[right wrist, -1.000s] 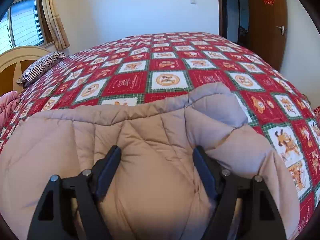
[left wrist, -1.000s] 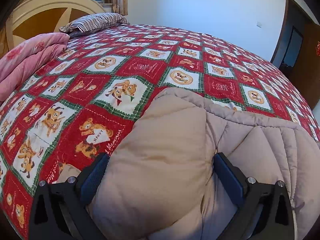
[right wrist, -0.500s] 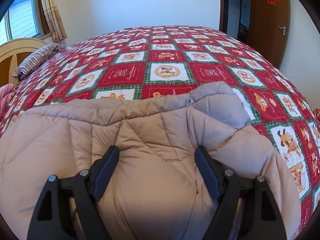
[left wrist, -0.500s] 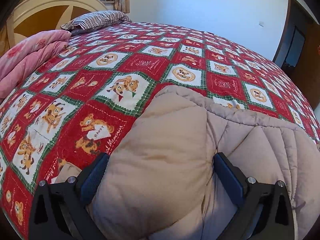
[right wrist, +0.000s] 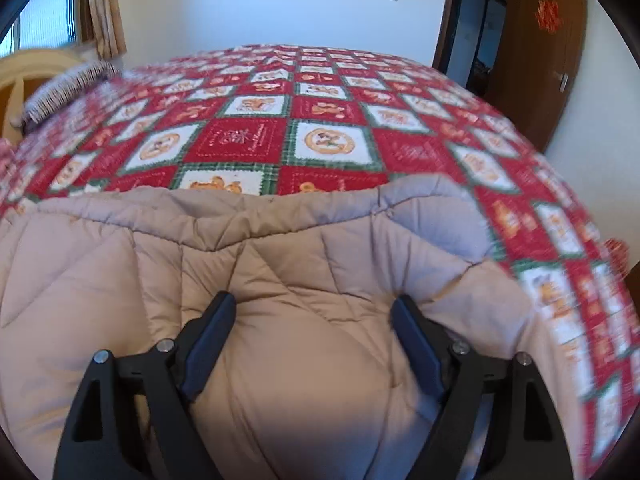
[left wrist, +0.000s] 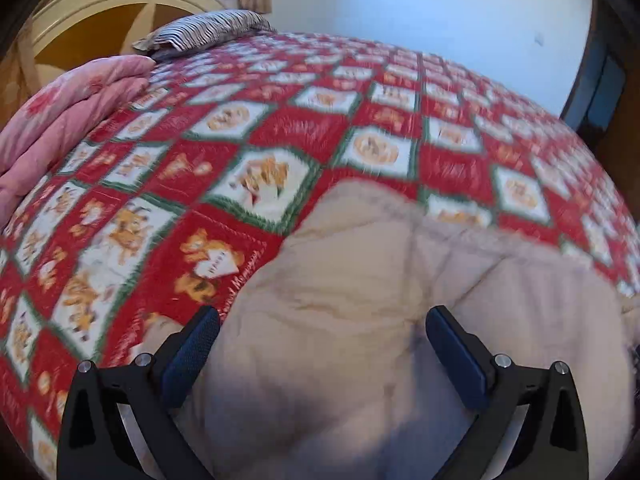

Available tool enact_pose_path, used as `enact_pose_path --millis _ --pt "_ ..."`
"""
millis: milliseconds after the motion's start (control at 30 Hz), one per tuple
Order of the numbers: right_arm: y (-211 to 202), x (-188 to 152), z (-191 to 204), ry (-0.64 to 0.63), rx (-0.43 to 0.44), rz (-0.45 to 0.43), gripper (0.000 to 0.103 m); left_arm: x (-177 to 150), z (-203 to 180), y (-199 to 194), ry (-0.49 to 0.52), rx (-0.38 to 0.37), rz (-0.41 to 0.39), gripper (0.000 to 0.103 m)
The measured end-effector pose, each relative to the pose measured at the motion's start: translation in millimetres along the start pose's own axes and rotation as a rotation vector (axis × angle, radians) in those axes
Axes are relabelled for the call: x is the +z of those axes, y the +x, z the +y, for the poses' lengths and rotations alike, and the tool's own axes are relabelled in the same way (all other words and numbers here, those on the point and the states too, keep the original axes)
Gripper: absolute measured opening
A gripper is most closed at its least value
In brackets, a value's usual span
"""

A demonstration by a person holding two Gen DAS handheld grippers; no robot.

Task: Fold large clothes

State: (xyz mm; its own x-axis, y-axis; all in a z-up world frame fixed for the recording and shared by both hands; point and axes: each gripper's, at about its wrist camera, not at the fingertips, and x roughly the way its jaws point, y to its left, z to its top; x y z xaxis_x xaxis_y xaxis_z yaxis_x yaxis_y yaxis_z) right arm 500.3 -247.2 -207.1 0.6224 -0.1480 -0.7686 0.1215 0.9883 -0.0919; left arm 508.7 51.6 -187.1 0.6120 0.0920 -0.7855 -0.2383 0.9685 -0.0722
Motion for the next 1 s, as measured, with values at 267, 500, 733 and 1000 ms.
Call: enact_pose_path --millis 267,500,733,1000 --pt "-64.2 32.5 51.8 0.058 0.112 -0.12 0.086 1.3 -62.7 -32.6 0.144 0.023 -0.13 0.102" --pt "-10.5 15.8 79.2 0.039 0.131 -0.018 0.088 -15.2 -46.9 9.0 0.064 -0.036 -0.073 0.102" --pt "2.8 9.4 92.4 -0.012 0.077 -0.023 0.097 -23.5 -53.7 14.4 0.069 0.005 -0.106 0.102" --pt "10.6 8.3 95.4 -0.031 0.064 -0.015 0.098 -24.9 -57.1 19.7 0.081 0.037 -0.111 0.102"
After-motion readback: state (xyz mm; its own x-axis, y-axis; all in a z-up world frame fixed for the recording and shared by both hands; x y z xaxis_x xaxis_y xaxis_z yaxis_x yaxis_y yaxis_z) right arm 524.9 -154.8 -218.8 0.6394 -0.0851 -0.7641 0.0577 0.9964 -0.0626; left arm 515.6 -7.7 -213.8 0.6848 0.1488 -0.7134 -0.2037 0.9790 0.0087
